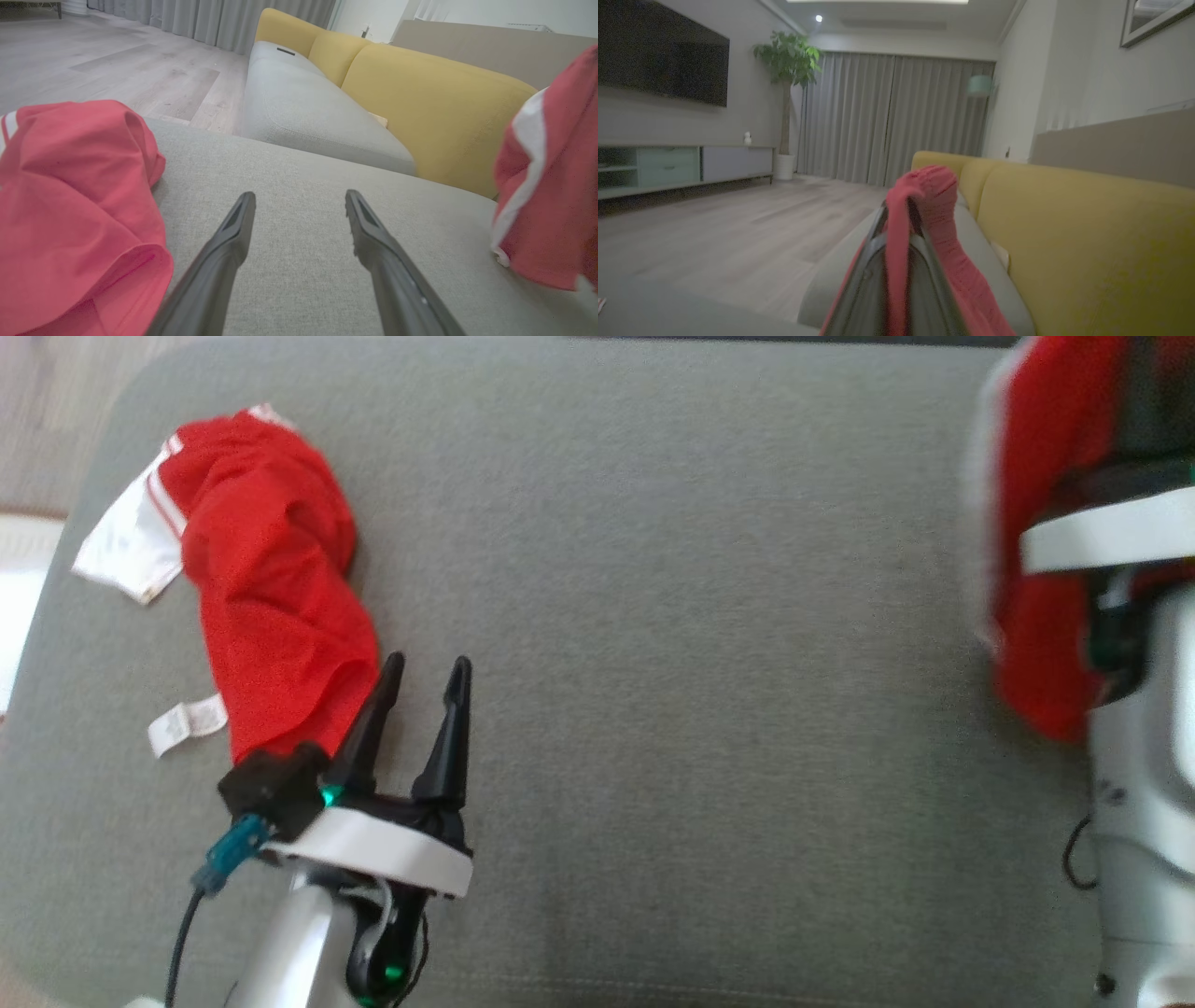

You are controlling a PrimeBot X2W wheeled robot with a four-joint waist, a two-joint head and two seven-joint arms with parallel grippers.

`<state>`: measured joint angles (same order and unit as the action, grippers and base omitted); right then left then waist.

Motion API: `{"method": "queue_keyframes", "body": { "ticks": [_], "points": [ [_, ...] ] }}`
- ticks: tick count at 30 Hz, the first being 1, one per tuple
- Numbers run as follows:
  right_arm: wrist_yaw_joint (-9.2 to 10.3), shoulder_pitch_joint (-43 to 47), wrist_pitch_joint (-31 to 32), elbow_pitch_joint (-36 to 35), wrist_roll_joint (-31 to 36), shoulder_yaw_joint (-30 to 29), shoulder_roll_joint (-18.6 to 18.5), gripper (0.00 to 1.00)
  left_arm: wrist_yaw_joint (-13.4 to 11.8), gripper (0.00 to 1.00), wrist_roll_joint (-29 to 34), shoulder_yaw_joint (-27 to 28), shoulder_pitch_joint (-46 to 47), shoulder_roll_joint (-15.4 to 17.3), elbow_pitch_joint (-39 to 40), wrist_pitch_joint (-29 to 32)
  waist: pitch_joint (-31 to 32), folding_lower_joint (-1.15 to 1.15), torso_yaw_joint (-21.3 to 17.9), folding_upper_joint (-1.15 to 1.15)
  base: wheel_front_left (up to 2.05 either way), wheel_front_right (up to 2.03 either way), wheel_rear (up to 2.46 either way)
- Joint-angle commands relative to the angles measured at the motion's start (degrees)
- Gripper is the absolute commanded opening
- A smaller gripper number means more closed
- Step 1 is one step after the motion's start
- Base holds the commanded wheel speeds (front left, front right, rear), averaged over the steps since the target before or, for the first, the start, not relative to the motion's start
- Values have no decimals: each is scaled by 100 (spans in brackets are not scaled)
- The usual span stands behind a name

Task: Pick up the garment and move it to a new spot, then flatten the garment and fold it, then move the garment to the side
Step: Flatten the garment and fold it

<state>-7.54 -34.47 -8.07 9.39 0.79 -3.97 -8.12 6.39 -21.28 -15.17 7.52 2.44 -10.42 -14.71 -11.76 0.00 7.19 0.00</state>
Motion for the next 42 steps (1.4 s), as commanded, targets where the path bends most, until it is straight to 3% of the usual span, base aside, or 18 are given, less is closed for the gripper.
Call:
{"method": "queue_keyframes", "body": {
  "ticks": [1, 8, 9, 10, 16, 24, 36, 42],
  "points": [
    [5, -196, 28, 245, 27, 315, -97, 0, 20, 100, -4, 123, 342, 43, 208, -29, -220, 0, 228, 0, 0, 0, 0],
    [5, -1084, -135, 2554, 492, 718, -363, 0, 38, 100, -101, 1, 659, 43, 190, -29, -559, 0, 733, 0, 0, 0, 0],
    [5, -1226, -177, 2820, 608, 667, -368, 76, 36, 100, -119, 1, 672, 43, 188, -29, -579, 0, 775, 0, 0, 0, 0],
    [5, -1356, -198, 3072, 700, 643, -350, 100, 37, 100, -132, -1, 675, 43, 185, -29, -599, 0, 814, 0, 0, 0, 0],
    [5, -1848, -488, 3856, 1140, 160, -96, 100, 24, 100, -136, 87, 591, 43, 153, -29, -563, 0, 781, 0, 0, 0, 0],
    [5, -1642, -673, 3881, 1160, -126, 360, 100, 6, 100, -80, 225, 527, 43, 169, -29, -311, 0, 337, 0, 0, 0, 0],
    [5, 388, -692, 1817, -756, 798, 523, 100, -4, 100, -11, 456, 316, 43, 210, -29, 221, 0, -405, 0, 0, 0, 0],
    [5, 1607, -692, 877, -1342, 862, 524, 100, -18, 100, -26, 502, 132, 43, 221, -29, 414, 0, -603, 0, 0, 0, 0]
  ]
}}
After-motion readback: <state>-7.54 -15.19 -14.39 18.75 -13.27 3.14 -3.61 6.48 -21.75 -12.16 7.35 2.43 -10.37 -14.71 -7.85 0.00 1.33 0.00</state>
